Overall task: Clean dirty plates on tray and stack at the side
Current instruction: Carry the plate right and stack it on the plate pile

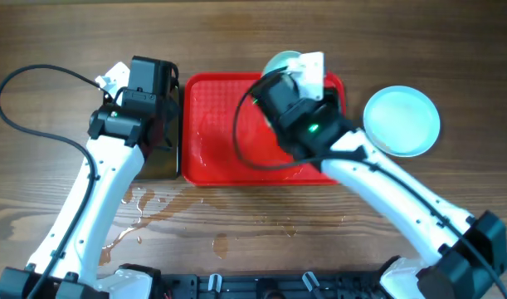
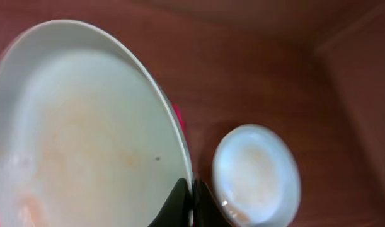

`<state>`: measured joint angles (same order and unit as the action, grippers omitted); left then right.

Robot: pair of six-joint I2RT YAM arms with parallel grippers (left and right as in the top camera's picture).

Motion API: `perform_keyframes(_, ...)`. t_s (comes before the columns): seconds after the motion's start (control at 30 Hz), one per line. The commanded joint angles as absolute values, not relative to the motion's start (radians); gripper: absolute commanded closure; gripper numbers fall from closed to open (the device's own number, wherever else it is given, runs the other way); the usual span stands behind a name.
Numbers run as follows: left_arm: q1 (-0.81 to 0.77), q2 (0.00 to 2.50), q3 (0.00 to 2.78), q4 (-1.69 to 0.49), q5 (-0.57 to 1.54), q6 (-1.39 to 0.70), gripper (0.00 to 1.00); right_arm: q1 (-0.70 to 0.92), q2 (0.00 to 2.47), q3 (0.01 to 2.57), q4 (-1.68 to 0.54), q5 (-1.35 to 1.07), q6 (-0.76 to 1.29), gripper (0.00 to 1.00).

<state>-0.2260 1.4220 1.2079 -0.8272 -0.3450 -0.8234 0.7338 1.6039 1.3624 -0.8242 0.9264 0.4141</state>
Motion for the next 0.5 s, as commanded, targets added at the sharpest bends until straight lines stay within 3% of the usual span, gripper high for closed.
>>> perform_keyframes(0.0, -0.219, 1.464, 1.204, -0.823, -0.333, -0.816, 0.95, 0.802, 1.595, 1.367, -0.802, 1.222, 0.364, 0.96)
perform_keyframes(0.1, -0.220, 1.478, 1.204, -0.798, -0.243, -0.819, 0.95, 0.813, 1.595, 1.367, -0.762, 1.242, 0.183, 0.96)
perform_keyframes(0.3, -0.220, 1.478, 1.204, -0.768, -0.198, -0.819, 0.95, 0.813, 1.595, 1.367, -0.759, 1.253, 0.158, 0.96)
perform_keyframes(0.47, -0.220, 1.478, 1.204, -0.768, -0.198, -0.819, 0.96, 0.706, 1.595, 1.367, -0.784, 0.656, 0.378, 0.96)
